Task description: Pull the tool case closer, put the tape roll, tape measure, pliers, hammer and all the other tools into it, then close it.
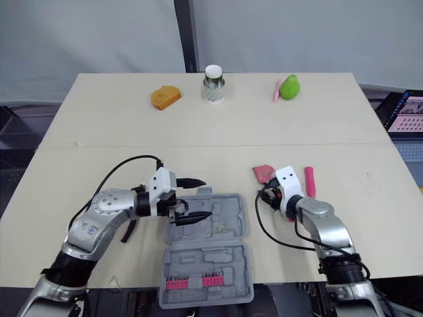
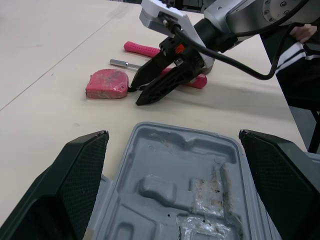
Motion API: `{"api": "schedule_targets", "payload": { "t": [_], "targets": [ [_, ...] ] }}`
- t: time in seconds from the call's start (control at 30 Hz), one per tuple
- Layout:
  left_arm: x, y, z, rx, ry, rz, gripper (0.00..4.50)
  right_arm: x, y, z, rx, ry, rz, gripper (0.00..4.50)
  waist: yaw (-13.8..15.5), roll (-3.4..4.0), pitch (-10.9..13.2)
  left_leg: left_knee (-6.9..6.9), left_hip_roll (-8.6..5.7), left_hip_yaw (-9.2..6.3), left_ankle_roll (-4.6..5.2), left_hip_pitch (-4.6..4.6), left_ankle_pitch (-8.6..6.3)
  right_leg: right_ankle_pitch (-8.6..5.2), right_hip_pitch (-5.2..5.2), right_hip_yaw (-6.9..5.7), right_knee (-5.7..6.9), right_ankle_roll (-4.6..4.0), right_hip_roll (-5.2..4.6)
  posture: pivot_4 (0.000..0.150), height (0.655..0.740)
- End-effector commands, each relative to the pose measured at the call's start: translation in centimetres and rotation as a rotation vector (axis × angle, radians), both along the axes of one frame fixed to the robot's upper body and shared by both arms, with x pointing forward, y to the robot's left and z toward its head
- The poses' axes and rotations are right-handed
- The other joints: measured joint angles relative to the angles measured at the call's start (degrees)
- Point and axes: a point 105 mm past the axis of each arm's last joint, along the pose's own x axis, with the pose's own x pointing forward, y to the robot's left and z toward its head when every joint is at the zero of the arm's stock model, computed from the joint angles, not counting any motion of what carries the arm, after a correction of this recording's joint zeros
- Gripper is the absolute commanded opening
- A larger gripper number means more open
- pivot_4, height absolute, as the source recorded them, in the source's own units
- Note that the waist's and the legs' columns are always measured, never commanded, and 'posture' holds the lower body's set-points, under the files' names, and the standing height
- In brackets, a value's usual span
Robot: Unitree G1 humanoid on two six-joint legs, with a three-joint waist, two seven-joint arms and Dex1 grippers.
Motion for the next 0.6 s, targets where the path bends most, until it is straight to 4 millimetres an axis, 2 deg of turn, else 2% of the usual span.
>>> {"api": "schedule_targets", "payload": {
  "t": [0.03,0.07,0.3,0.43,0.6],
  "targets": [
    [-0.3,-0.5,0.5,0.005,-0.037,-0.034,4.50,-0.4,-0.4,0.1,0.001,0.010,-0.030,0.25,0.0,0.00,0.0,0.00,0.00,0.00,0.00,0.00,0.00,0.00,0.00,0.00,0.00,0.00,0.00,0.150,0.7400],
    [-0.4,-0.6,0.4,0.007,-0.035,-0.038,4.50,-0.5,-0.3,0.2,0.006,0.009,-0.028,0.05,0.0,0.00,0.0,0.00,0.00,0.00,0.00,0.00,0.00,0.00,0.00,0.00,0.00,0.00,0.00,0.150,0.7400],
    [-1.5,-0.8,-0.2,0.037,-0.014,-0.113,4.50,-3.1,0.7,1.2,0.085,0.022,-0.018,0.05,0.1,0.00,0.0,0.00,0.00,-0.01,0.00,-0.01,0.00,0.00,-0.01,0.01,0.00,0.00,0.00,0.150,0.7400],
    [-2.2,-0.1,-1.2,0.089,0.001,-0.154,4.50,-6.2,1.2,0.9,0.133,0.069,-0.032,0.05,0.2,0.01,0.0,-0.03,0.00,-0.01,0.00,-0.01,0.00,0.00,-0.02,0.02,0.01,0.00,0.00,0.150,0.7400],
    [-2.7,0.5,-1.7,0.126,0.002,-0.216,4.50,-10.9,1.7,-0.4,0.147,0.151,-0.046,0.05,0.8,0.02,0.0,0.00,-0.02,-0.03,0.00,-0.01,0.00,0.00,0.00,0.05,0.01,0.00,0.00,0.150,0.7400]
  ]
}}
